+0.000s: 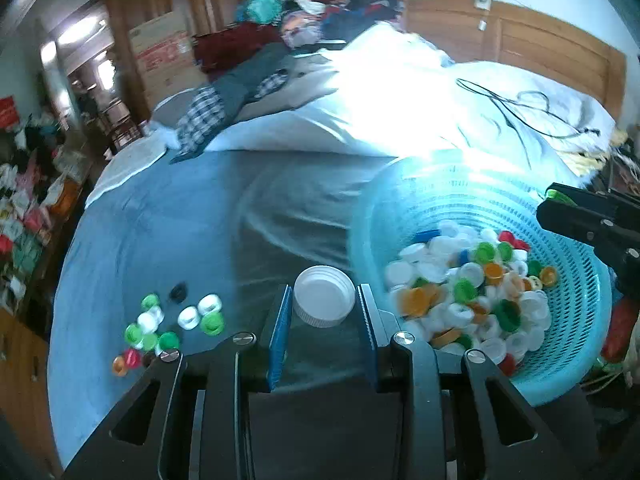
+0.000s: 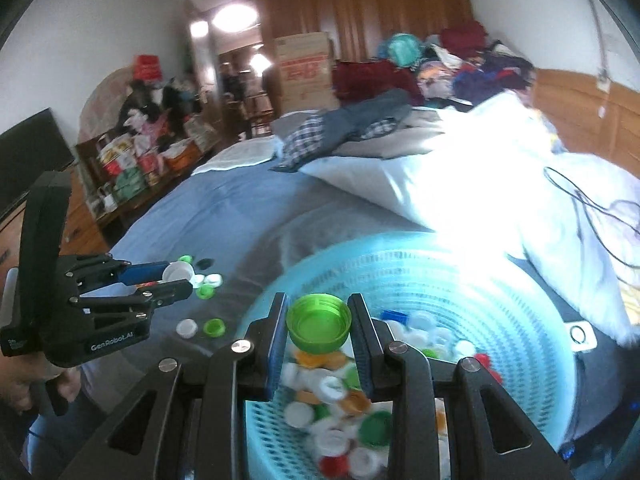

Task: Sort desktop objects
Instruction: 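Open the left tool over the teal basket while the right tool releases its green cap there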

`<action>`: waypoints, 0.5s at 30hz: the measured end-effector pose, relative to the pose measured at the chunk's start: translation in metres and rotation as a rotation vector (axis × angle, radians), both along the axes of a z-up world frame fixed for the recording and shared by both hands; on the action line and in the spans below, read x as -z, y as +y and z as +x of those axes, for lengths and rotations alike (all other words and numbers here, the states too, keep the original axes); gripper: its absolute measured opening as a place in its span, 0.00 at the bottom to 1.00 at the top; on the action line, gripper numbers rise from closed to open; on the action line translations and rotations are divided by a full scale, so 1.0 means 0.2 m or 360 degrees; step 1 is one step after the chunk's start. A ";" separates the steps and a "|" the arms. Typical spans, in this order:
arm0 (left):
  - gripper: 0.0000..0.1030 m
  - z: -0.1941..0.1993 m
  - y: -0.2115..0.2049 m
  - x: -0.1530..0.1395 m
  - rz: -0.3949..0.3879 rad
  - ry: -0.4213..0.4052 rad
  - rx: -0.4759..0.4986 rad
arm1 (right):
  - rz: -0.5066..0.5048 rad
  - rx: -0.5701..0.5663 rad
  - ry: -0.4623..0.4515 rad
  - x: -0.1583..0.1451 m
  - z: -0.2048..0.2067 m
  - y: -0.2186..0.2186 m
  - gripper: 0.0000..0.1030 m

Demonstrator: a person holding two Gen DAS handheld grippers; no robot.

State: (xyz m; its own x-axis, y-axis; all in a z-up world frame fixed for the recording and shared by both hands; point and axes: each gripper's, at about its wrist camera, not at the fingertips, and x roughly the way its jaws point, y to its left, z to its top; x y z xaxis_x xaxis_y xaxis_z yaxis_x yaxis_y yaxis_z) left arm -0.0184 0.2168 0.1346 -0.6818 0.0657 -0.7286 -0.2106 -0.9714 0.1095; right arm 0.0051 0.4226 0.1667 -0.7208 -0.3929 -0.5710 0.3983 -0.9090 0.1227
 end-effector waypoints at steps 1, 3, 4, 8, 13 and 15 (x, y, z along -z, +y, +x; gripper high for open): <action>0.26 -0.02 0.04 0.00 0.0006 -0.0025 0.0032 | -0.0007 0.0019 -0.0008 0.00 -0.01 0.04 0.31; 0.26 -0.06 0.11 0.01 0.0013 -0.0092 0.0082 | -0.0020 0.0047 -0.0022 0.01 -0.01 0.10 0.31; 0.26 -0.07 0.15 0.02 0.0018 -0.0110 0.0110 | -0.0026 0.0060 -0.0028 0.01 -0.02 0.13 0.31; 0.26 -0.11 0.29 0.05 0.0021 -0.0180 0.0186 | -0.0026 0.0087 -0.0055 0.02 -0.03 0.22 0.31; 0.26 -0.14 0.41 0.08 0.0014 -0.0217 0.0231 | -0.0020 0.0089 -0.0089 0.03 -0.06 0.27 0.32; 0.26 -0.16 0.44 0.08 0.0001 -0.0231 0.0236 | -0.0021 0.0086 -0.0097 0.04 -0.06 0.28 0.32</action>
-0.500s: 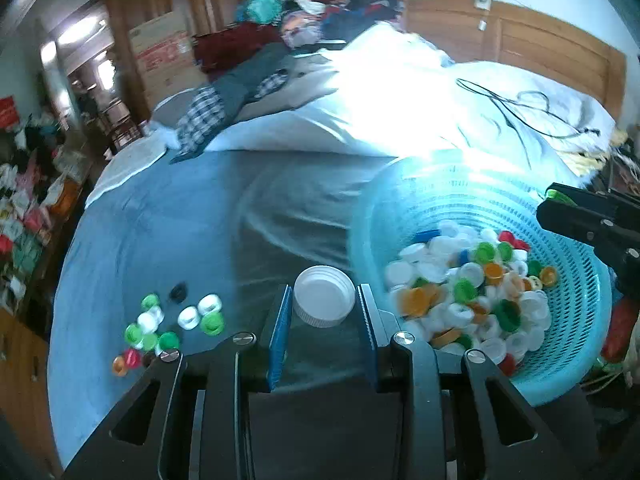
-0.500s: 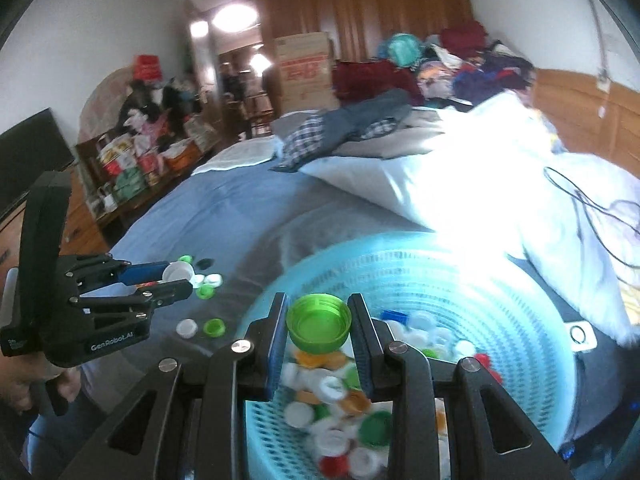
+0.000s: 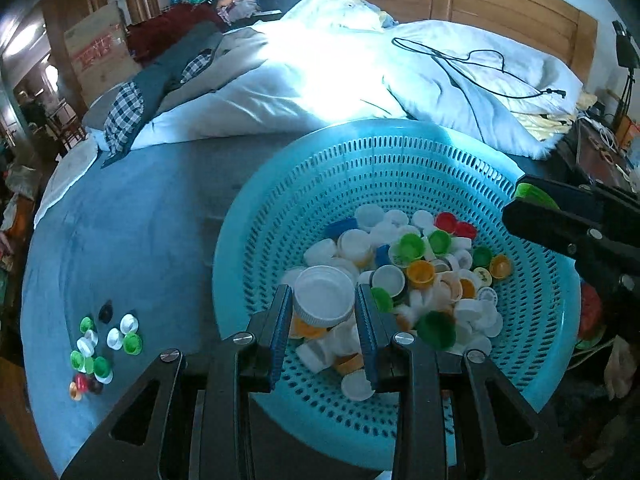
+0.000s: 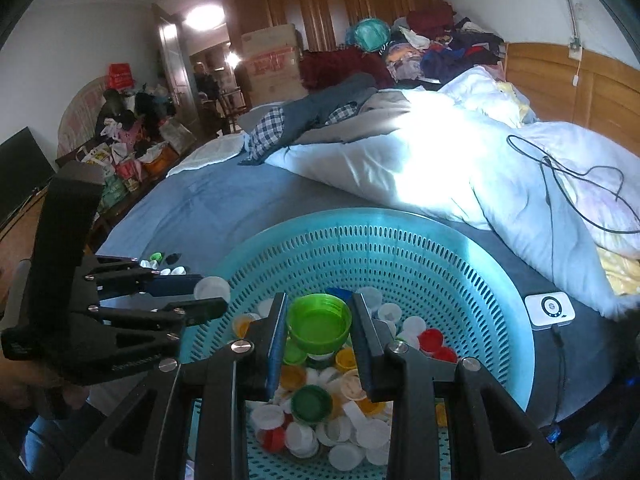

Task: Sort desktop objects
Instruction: 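Open the left tool over the teal basket while the right tool releases its green cap there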

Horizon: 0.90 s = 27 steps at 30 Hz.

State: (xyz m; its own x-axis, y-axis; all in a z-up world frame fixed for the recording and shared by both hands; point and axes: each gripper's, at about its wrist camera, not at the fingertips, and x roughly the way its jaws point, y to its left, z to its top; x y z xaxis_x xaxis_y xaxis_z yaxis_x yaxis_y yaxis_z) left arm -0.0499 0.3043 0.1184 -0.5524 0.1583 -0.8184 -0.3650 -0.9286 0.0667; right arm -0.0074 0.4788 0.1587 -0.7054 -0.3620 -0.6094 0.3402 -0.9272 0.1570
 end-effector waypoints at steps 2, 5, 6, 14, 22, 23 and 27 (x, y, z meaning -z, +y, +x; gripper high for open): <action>0.26 -0.02 0.01 0.00 -0.0005 -0.0014 -0.0001 | -0.0001 -0.0004 -0.0010 0.01 -0.01 0.00 0.32; 0.26 -0.03 0.03 0.01 -0.0015 -0.0013 -0.0002 | -0.0005 -0.0009 -0.0014 0.01 -0.02 0.01 0.32; 0.26 -0.03 0.03 0.01 -0.0016 -0.0019 -0.0003 | -0.0005 -0.0012 -0.0015 0.01 -0.03 0.01 0.32; 0.26 -0.05 0.03 0.04 -0.0023 -0.0029 -0.0020 | 0.0002 -0.0034 -0.0027 0.03 -0.04 0.00 0.32; 0.37 -0.05 0.00 0.07 -0.0052 -0.0009 -0.0045 | 0.0027 0.0013 0.0014 0.02 -0.03 -0.01 0.84; 0.45 -0.04 -0.01 0.07 -0.0043 0.0009 -0.0055 | 0.0028 0.0016 0.0023 0.02 -0.03 -0.01 0.84; 0.48 0.01 -0.21 0.06 0.0013 0.0115 -0.0151 | -0.0006 -0.0014 0.0054 -0.01 0.01 -0.04 0.84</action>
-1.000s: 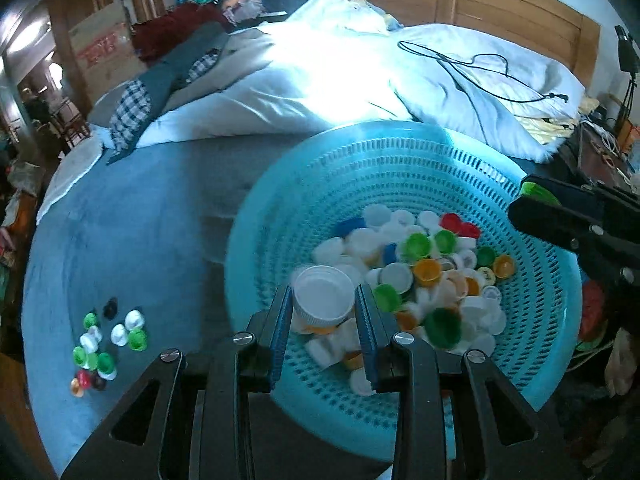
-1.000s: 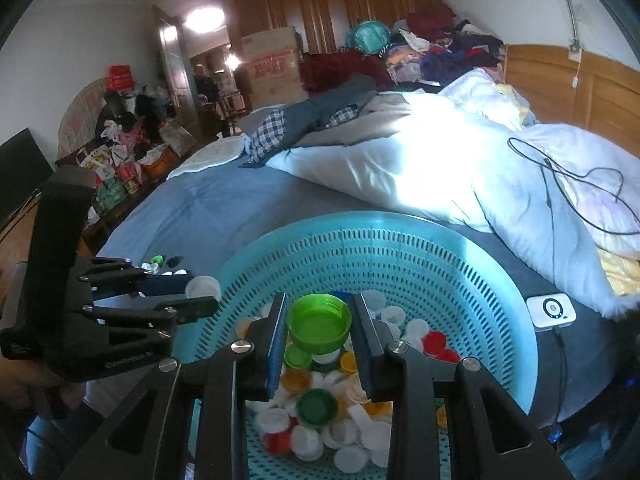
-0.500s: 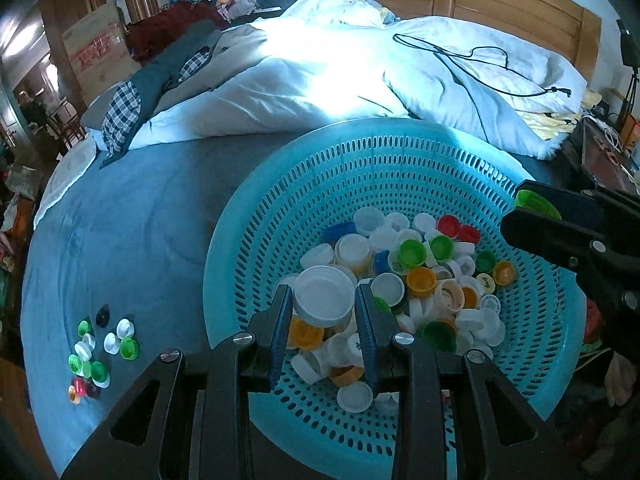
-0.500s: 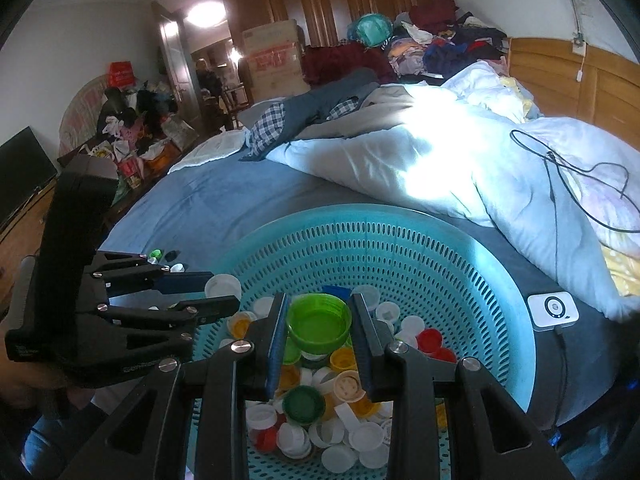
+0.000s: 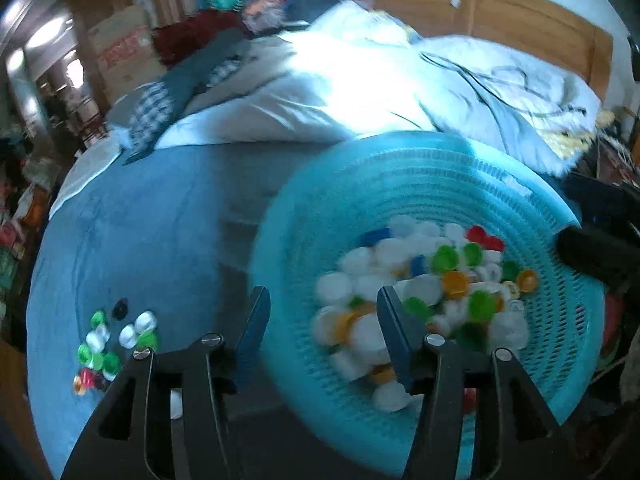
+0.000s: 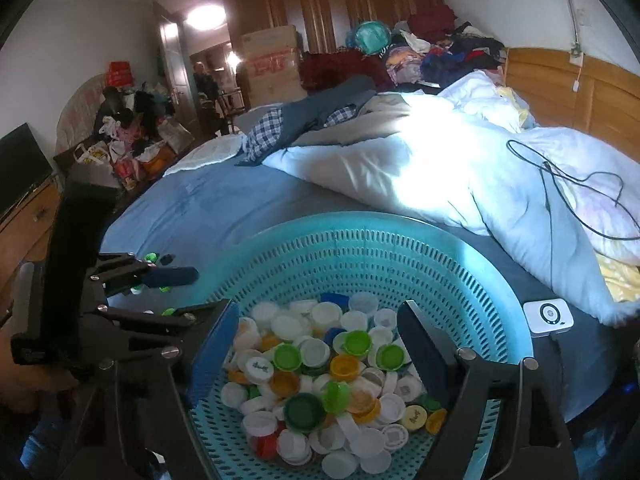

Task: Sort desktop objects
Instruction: 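Open the left tool over the teal basket while the right tool releases its green cap there, then grasp a white cap on the bed with the left tool while the right tool grasps a green cap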

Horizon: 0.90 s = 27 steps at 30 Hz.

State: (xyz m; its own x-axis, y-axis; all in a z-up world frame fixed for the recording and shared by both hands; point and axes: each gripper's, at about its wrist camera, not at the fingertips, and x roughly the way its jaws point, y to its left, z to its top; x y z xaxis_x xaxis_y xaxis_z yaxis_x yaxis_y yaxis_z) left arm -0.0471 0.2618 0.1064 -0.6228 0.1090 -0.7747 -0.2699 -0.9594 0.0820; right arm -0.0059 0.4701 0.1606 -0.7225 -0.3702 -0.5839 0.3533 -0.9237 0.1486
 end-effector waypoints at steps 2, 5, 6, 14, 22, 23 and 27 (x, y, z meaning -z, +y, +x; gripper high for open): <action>0.48 0.04 -0.20 0.04 0.0050 0.0022 -0.0102 | -0.0020 -0.0033 0.0026 0.00 0.03 -0.04 0.84; 0.48 0.10 -0.52 0.17 0.0017 0.0006 -0.0212 | -0.0049 -0.0105 0.0022 0.02 0.07 -0.14 0.84; 0.48 0.12 -0.62 0.23 0.0015 -0.0022 -0.0244 | -0.0053 -0.0130 0.0019 0.03 0.08 -0.17 0.84; 0.59 0.13 -0.94 0.53 0.0182 -0.0157 -0.0378 | -0.0004 -0.0300 -0.0094 0.19 0.07 -0.44 0.84; 0.26 0.06 -0.92 0.62 0.0165 -0.0115 -0.0426 | 0.0059 -0.0373 -0.0123 0.21 0.08 -0.58 0.82; 0.26 0.08 -0.93 0.61 0.0168 -0.0114 -0.0432 | 0.0056 -0.0391 -0.0126 0.21 0.09 -0.60 0.78; 0.26 0.18 -1.04 0.55 0.0196 -0.0044 -0.0525 | 0.0071 -0.0530 -0.0152 0.26 0.13 -0.79 0.72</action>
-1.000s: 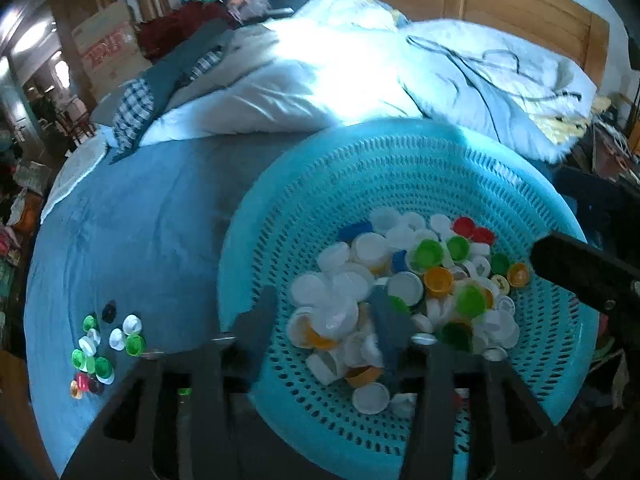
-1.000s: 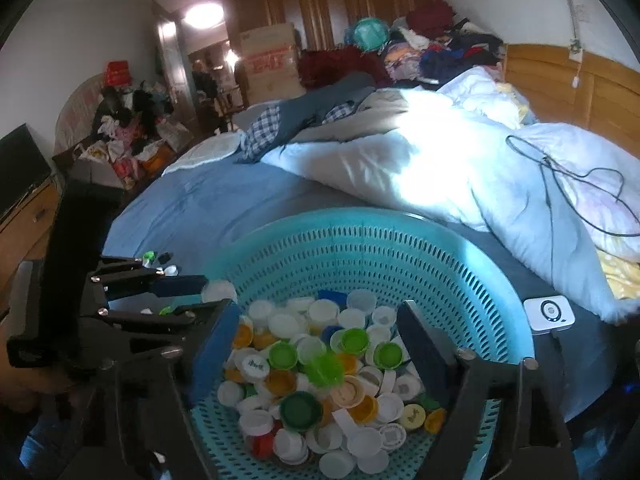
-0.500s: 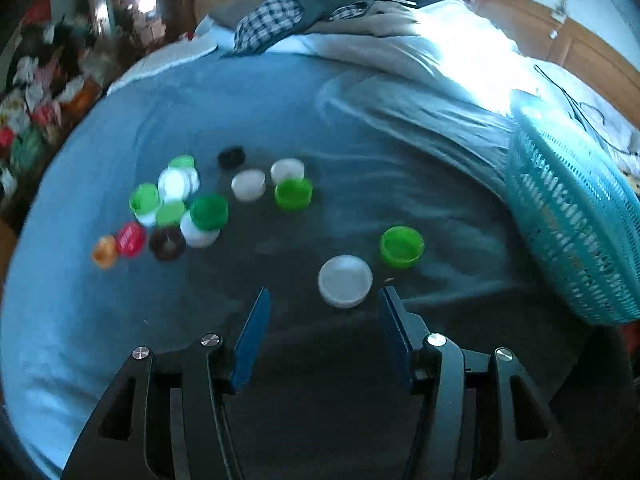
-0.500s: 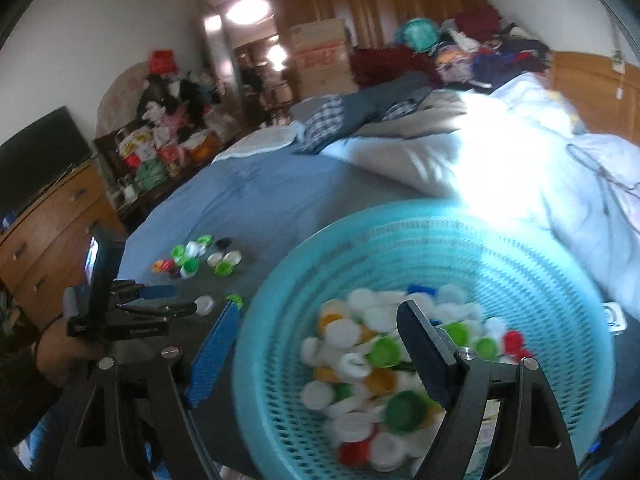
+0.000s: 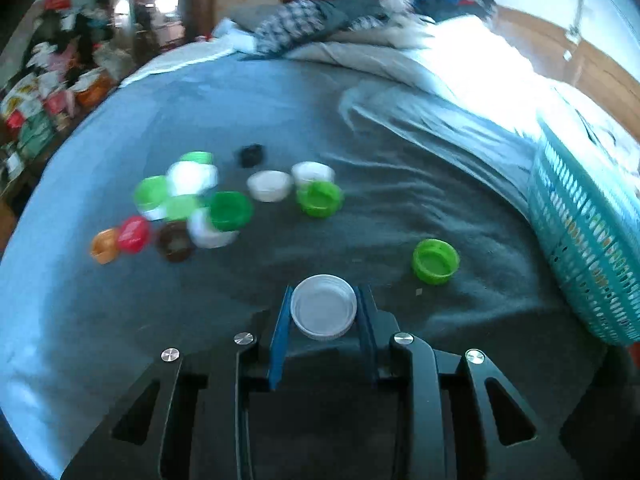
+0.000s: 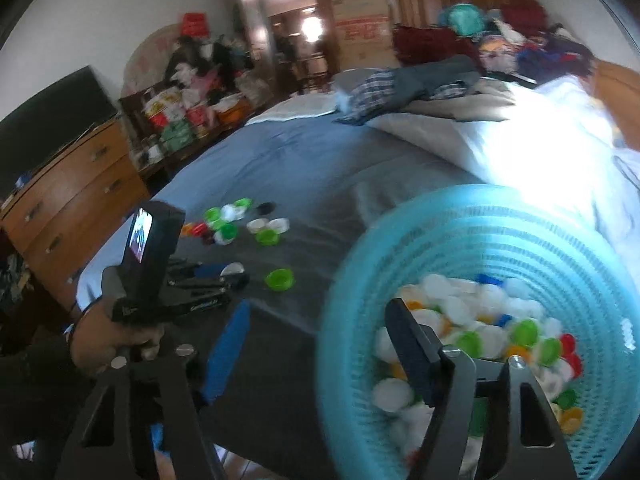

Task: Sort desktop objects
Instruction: 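Grasp a white cap on the bed with the left tool while the right tool grasps a green cap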

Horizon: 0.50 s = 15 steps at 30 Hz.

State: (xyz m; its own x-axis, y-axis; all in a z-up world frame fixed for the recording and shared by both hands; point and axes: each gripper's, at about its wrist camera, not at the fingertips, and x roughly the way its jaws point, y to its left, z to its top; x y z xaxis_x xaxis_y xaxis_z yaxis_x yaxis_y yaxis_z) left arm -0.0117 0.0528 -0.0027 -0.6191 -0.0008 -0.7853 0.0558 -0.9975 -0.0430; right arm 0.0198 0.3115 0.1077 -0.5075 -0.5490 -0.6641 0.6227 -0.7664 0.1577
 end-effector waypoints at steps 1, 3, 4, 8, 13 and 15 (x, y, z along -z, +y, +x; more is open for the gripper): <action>0.26 0.04 -0.04 -0.02 0.0006 0.0022 -0.0032 | 0.0004 -0.0028 -0.0009 0.02 0.00 -0.05 0.72; 0.26 0.09 -0.11 -0.05 0.0018 0.0052 -0.0099 | 0.0022 -0.0092 -0.0028 0.08 0.00 -0.17 0.72; 0.26 0.12 -0.15 -0.06 0.0037 0.0066 -0.0137 | 0.0033 -0.0127 -0.0044 0.12 -0.01 -0.25 0.72; 0.26 0.19 -0.27 -0.09 0.0083 0.0093 -0.0235 | 0.0106 -0.0169 0.0055 0.24 -0.09 -0.46 0.69; 0.26 0.20 -0.33 -0.09 0.0118 0.0111 -0.0258 | 0.0188 -0.0130 0.0034 0.34 -0.26 -0.60 0.60; 0.26 0.20 -0.33 -0.09 0.0136 0.0110 -0.0255 | 0.0220 -0.0087 -0.0027 0.41 -0.32 -0.62 0.60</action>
State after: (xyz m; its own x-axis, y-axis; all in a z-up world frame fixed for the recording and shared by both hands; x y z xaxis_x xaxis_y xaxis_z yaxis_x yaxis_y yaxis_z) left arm 0.0291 -0.0126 0.0146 -0.6690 -0.0386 -0.7423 0.2073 -0.9687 -0.1364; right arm -0.0450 0.1867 0.0264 -0.4672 -0.4783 -0.7436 0.6623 -0.7465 0.0640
